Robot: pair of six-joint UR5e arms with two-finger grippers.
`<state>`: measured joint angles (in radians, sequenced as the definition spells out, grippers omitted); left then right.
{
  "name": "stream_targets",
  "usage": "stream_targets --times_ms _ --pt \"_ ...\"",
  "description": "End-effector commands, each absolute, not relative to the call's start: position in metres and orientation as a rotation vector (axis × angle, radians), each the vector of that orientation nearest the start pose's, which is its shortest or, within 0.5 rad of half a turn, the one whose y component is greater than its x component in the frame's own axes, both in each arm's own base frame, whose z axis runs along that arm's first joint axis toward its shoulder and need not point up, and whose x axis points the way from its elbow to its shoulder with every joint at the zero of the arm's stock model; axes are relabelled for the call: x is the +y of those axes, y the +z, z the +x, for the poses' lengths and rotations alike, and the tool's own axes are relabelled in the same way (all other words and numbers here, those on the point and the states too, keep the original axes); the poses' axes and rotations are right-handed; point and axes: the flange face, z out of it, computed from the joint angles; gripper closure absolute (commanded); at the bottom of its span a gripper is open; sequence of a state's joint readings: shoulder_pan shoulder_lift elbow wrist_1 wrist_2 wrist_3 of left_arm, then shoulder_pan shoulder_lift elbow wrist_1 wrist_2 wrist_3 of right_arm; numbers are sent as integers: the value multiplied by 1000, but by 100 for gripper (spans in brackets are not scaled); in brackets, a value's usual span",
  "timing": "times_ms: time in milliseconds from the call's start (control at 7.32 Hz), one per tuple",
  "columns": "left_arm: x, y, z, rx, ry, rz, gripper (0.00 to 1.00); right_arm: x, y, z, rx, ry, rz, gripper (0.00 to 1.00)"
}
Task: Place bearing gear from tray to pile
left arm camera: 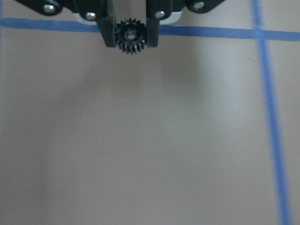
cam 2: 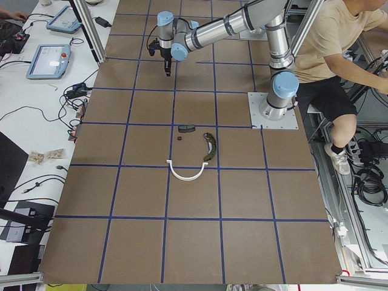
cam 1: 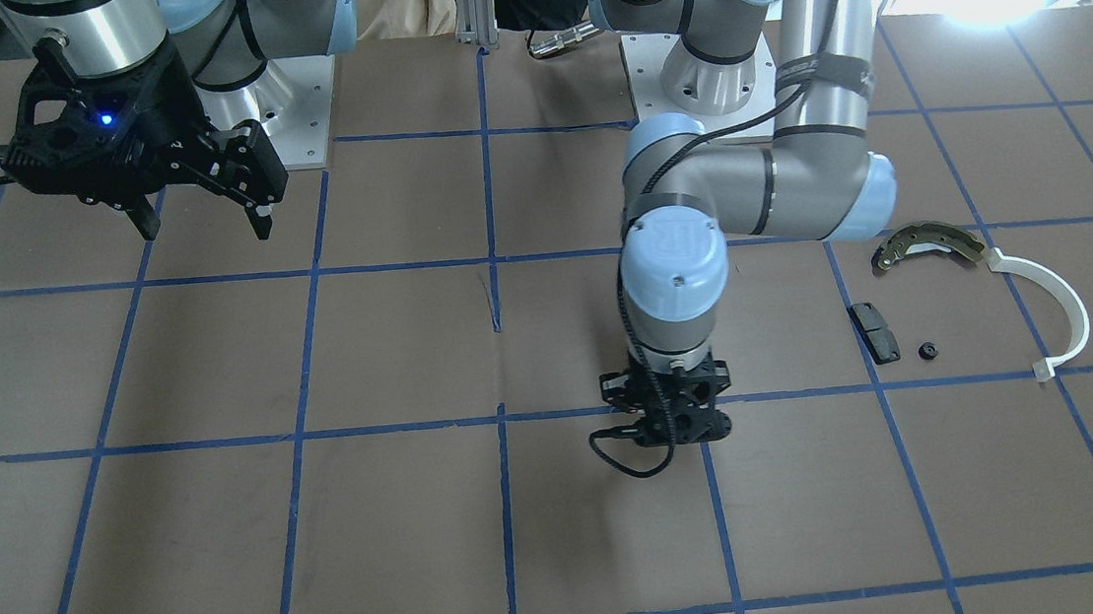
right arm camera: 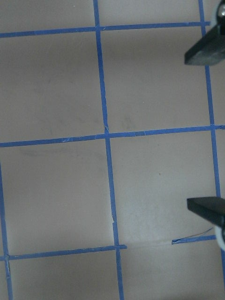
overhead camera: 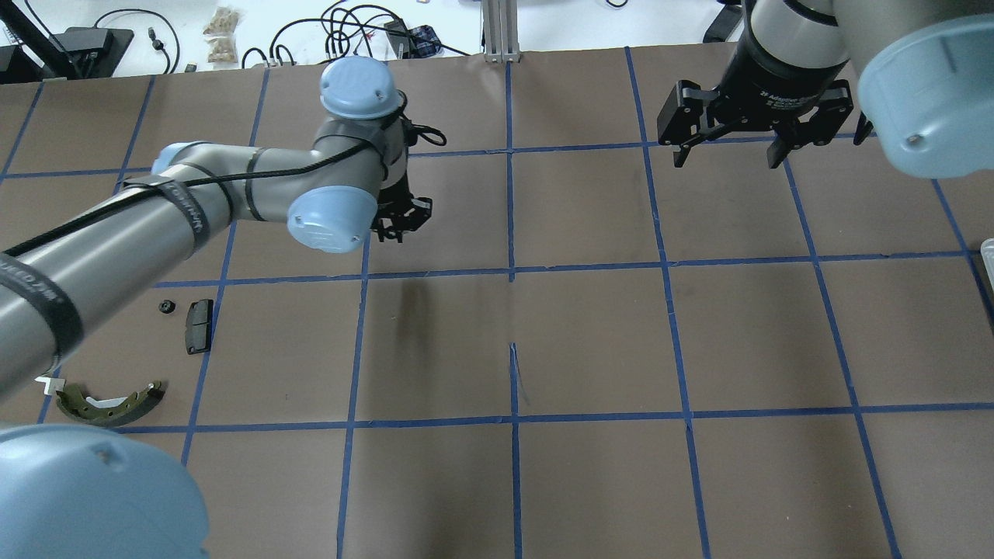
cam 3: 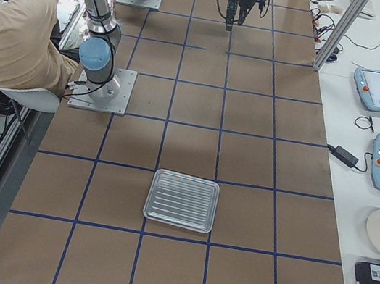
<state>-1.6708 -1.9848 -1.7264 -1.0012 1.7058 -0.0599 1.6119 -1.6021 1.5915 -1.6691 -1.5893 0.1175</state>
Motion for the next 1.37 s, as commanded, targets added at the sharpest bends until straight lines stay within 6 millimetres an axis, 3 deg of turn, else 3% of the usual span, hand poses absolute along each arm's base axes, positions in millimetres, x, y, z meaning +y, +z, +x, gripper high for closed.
stream_targets --times_ms 0,273,410,547,683,820,1230 --pt "-574 250 -50 2971 50 106 100 -483 504 151 3146 -174 125 0" --pt "-565 249 77 2988 87 201 100 -483 504 151 3144 -173 125 0" --pt "-556 239 133 3002 127 268 100 -484 504 150 3144 -173 127 0" --pt "-545 230 179 3058 99 320 100 -484 504 150 3146 -174 127 0" --pt "-534 226 211 3070 89 313 100 -484 504 150 3146 -174 127 0" --pt "-533 218 224 3063 73 330 100 -484 504 150 3146 -174 127 0" --pt "-526 193 214 3107 112 332 100 -484 504 150 3146 -174 127 0"
